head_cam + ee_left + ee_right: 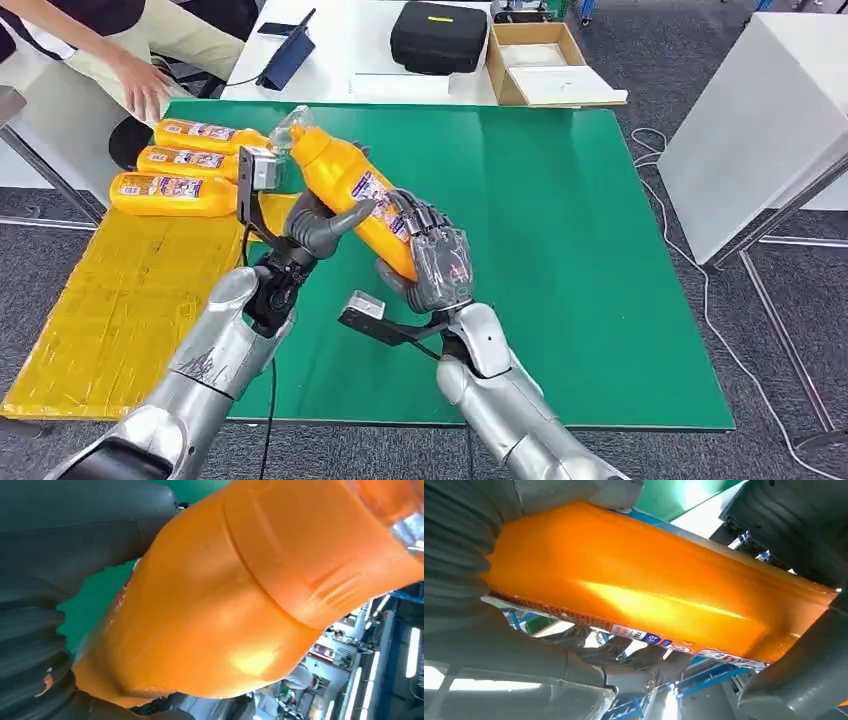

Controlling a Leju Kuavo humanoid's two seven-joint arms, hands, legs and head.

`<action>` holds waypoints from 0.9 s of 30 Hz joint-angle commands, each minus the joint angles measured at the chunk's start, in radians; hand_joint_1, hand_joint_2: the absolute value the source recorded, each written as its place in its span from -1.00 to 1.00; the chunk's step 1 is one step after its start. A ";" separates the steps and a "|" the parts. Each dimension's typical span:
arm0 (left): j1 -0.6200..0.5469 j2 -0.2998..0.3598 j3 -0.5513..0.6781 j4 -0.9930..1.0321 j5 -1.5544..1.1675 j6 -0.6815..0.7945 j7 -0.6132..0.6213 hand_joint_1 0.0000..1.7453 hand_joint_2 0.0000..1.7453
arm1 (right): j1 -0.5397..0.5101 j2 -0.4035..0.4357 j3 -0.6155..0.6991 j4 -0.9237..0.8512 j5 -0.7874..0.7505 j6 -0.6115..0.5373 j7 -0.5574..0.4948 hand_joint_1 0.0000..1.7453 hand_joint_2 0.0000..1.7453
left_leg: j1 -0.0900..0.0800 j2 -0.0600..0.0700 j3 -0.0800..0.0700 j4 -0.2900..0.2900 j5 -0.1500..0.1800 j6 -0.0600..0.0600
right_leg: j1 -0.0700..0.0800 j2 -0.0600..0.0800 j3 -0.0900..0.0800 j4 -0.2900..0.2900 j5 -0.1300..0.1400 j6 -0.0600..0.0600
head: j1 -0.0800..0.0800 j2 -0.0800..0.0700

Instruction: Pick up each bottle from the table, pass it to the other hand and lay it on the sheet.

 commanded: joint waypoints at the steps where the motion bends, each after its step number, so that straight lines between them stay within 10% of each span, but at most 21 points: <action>1: -0.060 -0.017 -0.052 -0.005 0.037 -0.015 -0.001 -1.00 1.00 | 0.014 0.041 0.124 0.140 0.021 -0.041 -0.033 1.00 1.00 | 0.002 -0.004 0.008 0.000 -0.003 -0.004 | 0.002 -0.005 0.009 -0.001 -0.004 -0.003 | 0.000 0.000; 27: -0.039 -0.020 -0.038 -0.024 0.063 0.010 -0.009 -1.00 1.00 | -0.010 0.070 0.172 0.183 -0.031 -0.017 -0.065 0.98 1.00 | 0.002 -0.004 0.005 0.000 -0.002 -0.003 | 0.002 -0.005 0.007 -0.001 -0.003 -0.003 | 0.000 0.000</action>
